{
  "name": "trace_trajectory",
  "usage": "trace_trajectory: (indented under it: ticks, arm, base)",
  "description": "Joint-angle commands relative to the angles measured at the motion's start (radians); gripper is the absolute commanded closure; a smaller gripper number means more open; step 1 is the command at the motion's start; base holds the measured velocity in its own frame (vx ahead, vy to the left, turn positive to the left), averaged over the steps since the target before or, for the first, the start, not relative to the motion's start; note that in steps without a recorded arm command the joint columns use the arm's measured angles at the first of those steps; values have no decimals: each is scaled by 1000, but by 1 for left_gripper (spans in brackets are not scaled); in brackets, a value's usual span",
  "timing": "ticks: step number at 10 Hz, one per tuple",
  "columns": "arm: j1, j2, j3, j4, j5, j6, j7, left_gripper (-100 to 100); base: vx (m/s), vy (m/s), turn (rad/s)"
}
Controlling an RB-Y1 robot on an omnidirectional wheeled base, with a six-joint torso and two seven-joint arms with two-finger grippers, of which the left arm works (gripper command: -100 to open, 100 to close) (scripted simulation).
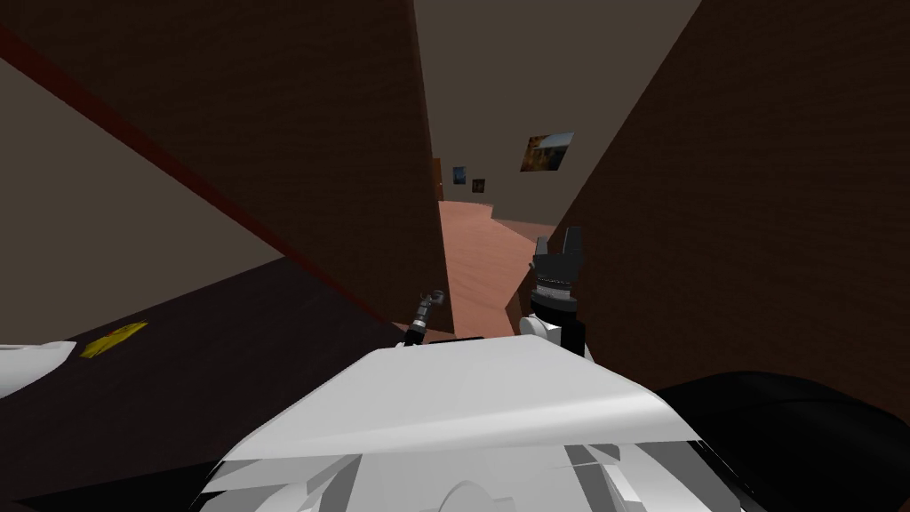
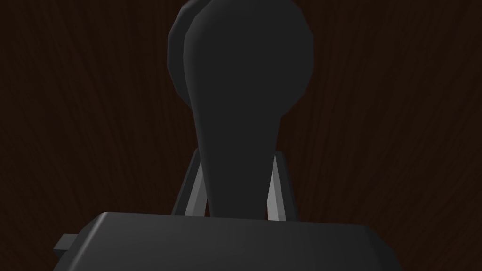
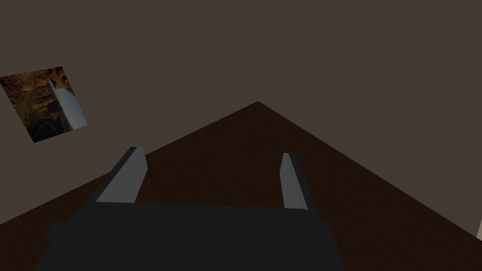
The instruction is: Push the door open
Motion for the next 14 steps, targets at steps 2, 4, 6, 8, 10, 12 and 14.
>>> trace_trajectory:
  ticks: [2, 4, 6, 8, 10, 12, 14]
  arm:
    - [-15, -4, 42, 9, 20, -2, -18, 100]
    - [-25, -14, 69, 20, 32, 0, -30, 100]
    - [-38, -30, 100, 33, 48, 3, -45, 100]
    - [-47, -44, 124, 44, 60, 6, -57, 100]
    - [-54, -56, 141, 51, 68, 8, -65, 100]
    - [-53, -31, 160, 51, 76, 8, -69, 100]
    - [-55, -19, 174, 52, 83, 8, -74, 100]
  base:
    - [133, -121, 65]
    - [152, -135, 66]
    - [170, -168, 72]
    - [161, -128, 77]
    - [164, -109, 51]
    - [87, -26, 31]
    - [175, -52, 36]
